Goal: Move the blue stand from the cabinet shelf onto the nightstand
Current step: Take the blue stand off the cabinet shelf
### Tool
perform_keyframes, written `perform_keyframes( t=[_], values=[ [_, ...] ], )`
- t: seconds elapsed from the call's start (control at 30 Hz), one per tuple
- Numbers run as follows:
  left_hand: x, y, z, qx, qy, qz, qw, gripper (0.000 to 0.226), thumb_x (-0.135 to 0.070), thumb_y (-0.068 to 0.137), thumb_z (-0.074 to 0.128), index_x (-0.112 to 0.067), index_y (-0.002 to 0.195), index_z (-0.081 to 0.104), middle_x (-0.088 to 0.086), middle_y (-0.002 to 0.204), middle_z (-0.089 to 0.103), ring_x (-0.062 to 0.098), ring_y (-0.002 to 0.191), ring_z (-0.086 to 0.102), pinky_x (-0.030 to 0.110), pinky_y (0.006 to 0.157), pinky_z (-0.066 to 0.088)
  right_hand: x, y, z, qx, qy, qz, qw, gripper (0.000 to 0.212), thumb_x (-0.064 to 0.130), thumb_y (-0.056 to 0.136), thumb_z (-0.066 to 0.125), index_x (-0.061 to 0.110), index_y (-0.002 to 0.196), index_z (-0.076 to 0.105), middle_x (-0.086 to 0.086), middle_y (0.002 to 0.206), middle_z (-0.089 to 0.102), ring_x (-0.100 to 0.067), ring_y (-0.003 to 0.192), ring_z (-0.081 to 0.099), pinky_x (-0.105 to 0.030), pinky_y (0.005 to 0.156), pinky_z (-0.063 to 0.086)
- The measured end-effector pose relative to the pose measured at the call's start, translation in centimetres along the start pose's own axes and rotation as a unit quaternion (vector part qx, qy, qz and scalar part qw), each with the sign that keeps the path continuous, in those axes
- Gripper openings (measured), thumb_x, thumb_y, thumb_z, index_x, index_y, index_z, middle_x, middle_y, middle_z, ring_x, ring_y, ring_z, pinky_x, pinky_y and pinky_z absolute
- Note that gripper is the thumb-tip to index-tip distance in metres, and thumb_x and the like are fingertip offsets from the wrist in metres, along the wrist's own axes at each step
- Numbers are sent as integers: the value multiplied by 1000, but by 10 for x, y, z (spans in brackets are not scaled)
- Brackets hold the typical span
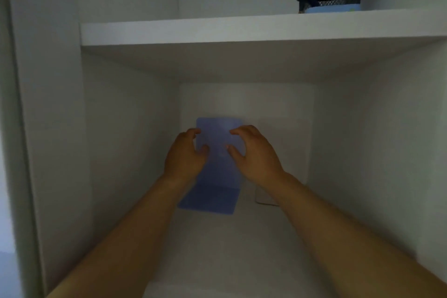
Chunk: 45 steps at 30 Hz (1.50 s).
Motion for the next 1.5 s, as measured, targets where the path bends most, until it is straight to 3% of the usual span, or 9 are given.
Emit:
perform_keyframes(
  t=[0.2,0.37,0.53,0.67,0.83,1.13,1.27,1.4,1.5],
  values=[
    [14,14,22,3,-80,-35,996,58,-18,87,59,-10,139,35,11,143,41,28,128,43,27,96,35,-11,31,12,-38,-38,-4,999,43,27,89,55,11,128,47,-12,140,39,-29,124,39,-34,97,36],
    [43,12,32,50,-178,-126,975,74,-20,88,60,-15,147,16,6,153,26,28,137,32,43,110,32,-23,49,24,15,-64,-18,998,53,27,91,53,11,137,34,-11,149,28,-28,135,26,-34,106,26],
    [52,18,39,72,-250,-128,957,81,-18,79,70,-16,145,23,6,148,34,30,133,37,50,108,36,-35,56,33,40,-49,-1,998,60,25,91,53,10,141,25,-12,151,24,-26,138,22,-29,110,18],
    [50,20,44,100,-266,-90,955,77,-10,80,68,-14,144,25,12,146,38,32,130,42,51,106,38,-39,54,38,26,-32,5,999,60,22,89,55,5,140,27,-16,148,28,-29,135,29,-29,108,23],
    [46,18,38,89,-226,-58,968,63,-18,81,67,-21,135,37,11,126,54,30,110,57,48,95,48,-42,48,42,-2,-4,4,1000,62,16,86,60,3,138,29,-17,146,30,-28,132,33,-21,102,23],
    [38,12,29,32,-187,-25,981,35,-21,85,63,-18,118,50,-3,88,59,15,78,59,20,65,47,-39,38,29,-33,26,-3,999,60,14,81,66,9,134,38,-14,139,34,-26,118,45,-9,85,26],
    [41,12,32,32,-204,-16,978,35,-24,84,64,-23,117,51,-7,87,59,11,78,60,21,63,47,-40,27,23,-44,45,20,998,61,16,82,66,18,136,37,-14,131,40,-25,114,47,-10,81,28],
    [43,14,35,31,-228,-17,973,31,-24,84,65,-27,112,52,0,88,63,21,79,63,31,66,51,-42,18,25,-29,66,23,997,67,17,83,65,24,140,30,-12,125,49,-22,111,49,-15,83,31],
    [42,13,34,26,-253,-12,967,31,-25,84,66,-26,112,54,1,88,64,21,77,63,20,60,51,-40,16,23,-41,56,20,997,66,14,81,66,24,138,33,-11,124,53,-23,110,51,-15,83,31]
  ],
)
Point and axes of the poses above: each hand's wrist, its own y-axis towards the middle knuckle, its own z-axis out of the palm, x = y × z, the point moved 2 cm from there along y, towards the middle knuckle
